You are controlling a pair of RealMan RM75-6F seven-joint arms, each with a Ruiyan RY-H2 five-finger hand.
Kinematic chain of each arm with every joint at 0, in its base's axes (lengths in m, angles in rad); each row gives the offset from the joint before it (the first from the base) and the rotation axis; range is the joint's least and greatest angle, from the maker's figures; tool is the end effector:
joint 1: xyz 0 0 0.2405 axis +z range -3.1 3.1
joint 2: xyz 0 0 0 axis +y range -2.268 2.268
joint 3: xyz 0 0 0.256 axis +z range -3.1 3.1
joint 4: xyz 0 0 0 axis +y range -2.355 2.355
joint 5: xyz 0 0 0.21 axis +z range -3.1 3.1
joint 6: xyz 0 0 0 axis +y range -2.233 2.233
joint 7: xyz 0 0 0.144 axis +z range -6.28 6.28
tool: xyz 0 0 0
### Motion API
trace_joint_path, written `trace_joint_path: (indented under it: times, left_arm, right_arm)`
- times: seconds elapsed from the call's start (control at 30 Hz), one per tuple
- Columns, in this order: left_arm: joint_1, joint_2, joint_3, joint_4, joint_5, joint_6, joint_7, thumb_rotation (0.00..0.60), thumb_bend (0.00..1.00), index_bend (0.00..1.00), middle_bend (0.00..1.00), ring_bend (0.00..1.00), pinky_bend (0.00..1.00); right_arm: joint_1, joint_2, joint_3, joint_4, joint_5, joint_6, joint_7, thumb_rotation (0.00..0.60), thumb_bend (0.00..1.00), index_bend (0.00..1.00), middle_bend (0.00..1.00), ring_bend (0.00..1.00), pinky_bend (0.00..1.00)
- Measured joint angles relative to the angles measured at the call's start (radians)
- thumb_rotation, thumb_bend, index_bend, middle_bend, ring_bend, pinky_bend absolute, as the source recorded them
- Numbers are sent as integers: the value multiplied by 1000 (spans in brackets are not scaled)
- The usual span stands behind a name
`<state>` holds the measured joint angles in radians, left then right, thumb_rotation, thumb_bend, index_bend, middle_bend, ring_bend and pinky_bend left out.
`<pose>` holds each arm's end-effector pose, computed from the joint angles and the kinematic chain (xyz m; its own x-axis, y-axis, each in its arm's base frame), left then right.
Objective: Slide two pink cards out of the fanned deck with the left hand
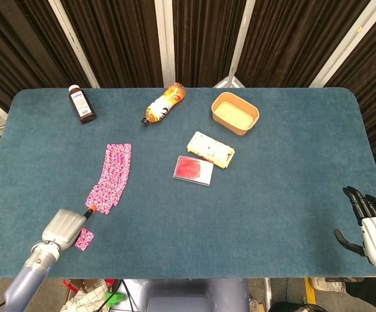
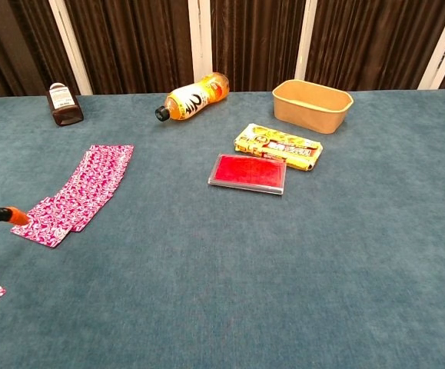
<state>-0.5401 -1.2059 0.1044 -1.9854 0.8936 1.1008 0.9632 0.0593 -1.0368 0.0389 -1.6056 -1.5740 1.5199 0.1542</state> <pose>-0.2291 0.2188 0.0447 0.7651 0.4515 0.4591 0.6239 -0.3435 -0.7020 -0.3115 -0.1709 0.1847 0.3385 0.0075 0.9409 -0.9392 -0.0584 0.3383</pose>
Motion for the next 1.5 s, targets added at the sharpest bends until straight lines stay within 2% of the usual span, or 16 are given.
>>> trace_joint_path:
  times: [0.2, 0.53, 1.03, 1.5]
  left_arm:
    - [-47, -53, -20, 51, -82, -14, 34, 600, 775, 108, 913, 763, 701]
    - [-88, -93, -9, 86, -164, -17, 61, 600, 775, 108, 913, 763, 701]
    - [-85, -77, 53, 88, -202, 37, 47, 600, 775, 108, 913, 762, 701]
    - [-62, -58, 100, 173, -254, 21, 4, 600, 775, 108, 913, 762, 701]
  right_arm:
    - [1, 0, 0, 1, 1, -2, 2, 600, 313, 0, 107, 183, 137]
    - [0, 0, 0, 1, 0, 1, 4, 600, 313, 0, 107, 183, 137]
    - [0, 0, -1, -1, -4, 0, 3, 600, 313, 0, 107, 183, 137]
    - [1, -1, -3, -2, -5, -2, 1, 600, 313, 0, 107, 183, 137]
